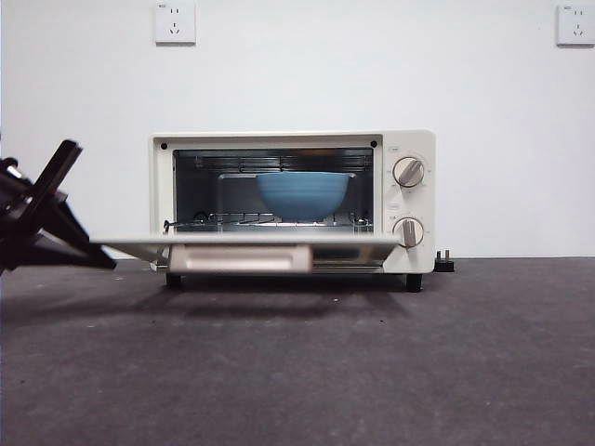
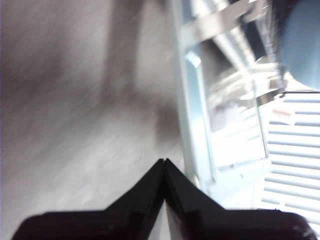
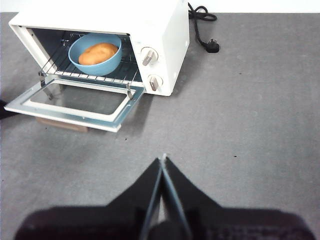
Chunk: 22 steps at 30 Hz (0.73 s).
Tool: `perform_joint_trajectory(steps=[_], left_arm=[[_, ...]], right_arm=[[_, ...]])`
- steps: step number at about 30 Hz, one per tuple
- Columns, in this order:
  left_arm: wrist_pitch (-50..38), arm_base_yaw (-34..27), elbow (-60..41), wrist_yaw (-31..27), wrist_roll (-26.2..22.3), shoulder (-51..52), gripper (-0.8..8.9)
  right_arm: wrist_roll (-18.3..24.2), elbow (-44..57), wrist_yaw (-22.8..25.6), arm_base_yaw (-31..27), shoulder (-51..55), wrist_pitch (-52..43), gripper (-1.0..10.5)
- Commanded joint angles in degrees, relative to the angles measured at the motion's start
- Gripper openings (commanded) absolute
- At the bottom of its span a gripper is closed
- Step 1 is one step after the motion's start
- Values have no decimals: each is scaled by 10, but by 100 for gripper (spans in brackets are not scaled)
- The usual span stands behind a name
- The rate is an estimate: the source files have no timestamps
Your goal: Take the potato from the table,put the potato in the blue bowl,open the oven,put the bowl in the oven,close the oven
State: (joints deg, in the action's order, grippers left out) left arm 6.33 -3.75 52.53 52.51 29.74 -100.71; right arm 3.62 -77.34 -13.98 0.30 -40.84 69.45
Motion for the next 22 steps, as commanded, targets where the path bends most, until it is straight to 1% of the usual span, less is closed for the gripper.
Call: perform_joint_trajectory(steps=[1, 4, 9, 14, 18, 22], left_arm=[[-8, 10, 20, 19, 15, 13, -7], [-9, 15, 45, 18, 27, 14, -7], [-9, 26, 93, 11, 41, 14, -7], [-9, 38, 148, -24, 57, 14, -7], [-8, 45, 189, -57, 59, 14, -7], [-9, 52, 221, -79, 59, 14, -7]], right_arm=[[-6, 6, -3, 0, 2, -2, -4], [-6, 6, -13, 0, 2, -2, -4], [-6, 6, -12, 0, 2, -3, -4], [-6, 6, -12, 0, 2, -8, -4], [-3, 6, -6, 0, 2, -13, -4], [-3, 6, -3, 0, 2, -28, -4]])
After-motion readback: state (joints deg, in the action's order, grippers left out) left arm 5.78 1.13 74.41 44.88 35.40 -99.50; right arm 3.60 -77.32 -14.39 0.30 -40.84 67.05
